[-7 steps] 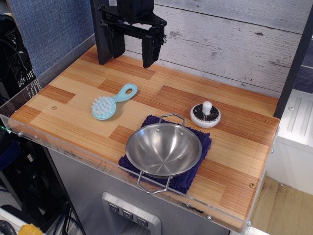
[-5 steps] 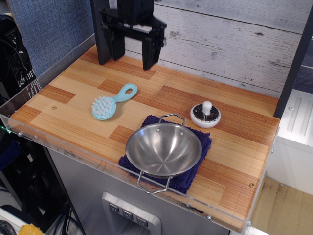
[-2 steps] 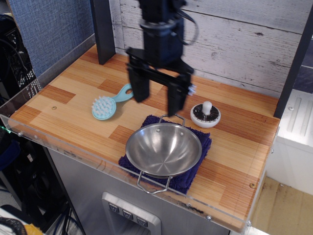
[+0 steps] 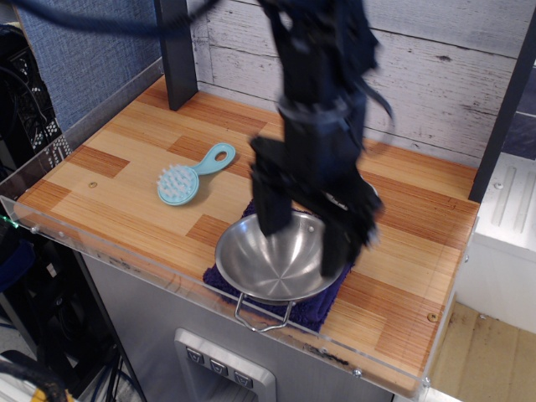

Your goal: Move the bowl from the towel to the other side of the blue brush.

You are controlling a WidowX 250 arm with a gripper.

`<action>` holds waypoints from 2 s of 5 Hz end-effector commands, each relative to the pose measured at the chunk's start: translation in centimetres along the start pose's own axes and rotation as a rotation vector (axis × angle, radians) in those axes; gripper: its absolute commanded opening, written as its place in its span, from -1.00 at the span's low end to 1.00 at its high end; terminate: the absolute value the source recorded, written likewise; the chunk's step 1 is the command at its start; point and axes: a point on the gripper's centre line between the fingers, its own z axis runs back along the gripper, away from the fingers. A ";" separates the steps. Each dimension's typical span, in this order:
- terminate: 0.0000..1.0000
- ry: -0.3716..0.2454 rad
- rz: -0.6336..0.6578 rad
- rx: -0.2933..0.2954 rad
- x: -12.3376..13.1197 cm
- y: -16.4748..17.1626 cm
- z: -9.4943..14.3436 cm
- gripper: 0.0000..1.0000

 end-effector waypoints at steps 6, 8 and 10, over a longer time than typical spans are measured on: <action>-1.00 0.093 0.007 0.090 0.8 0.8 -4.7 -1.00; -1.00 0.038 0.011 0.048 0.8 1.2 -2.5 -1.00; -1.00 -0.030 0.067 0.073 2.1 4.9 1.5 -1.00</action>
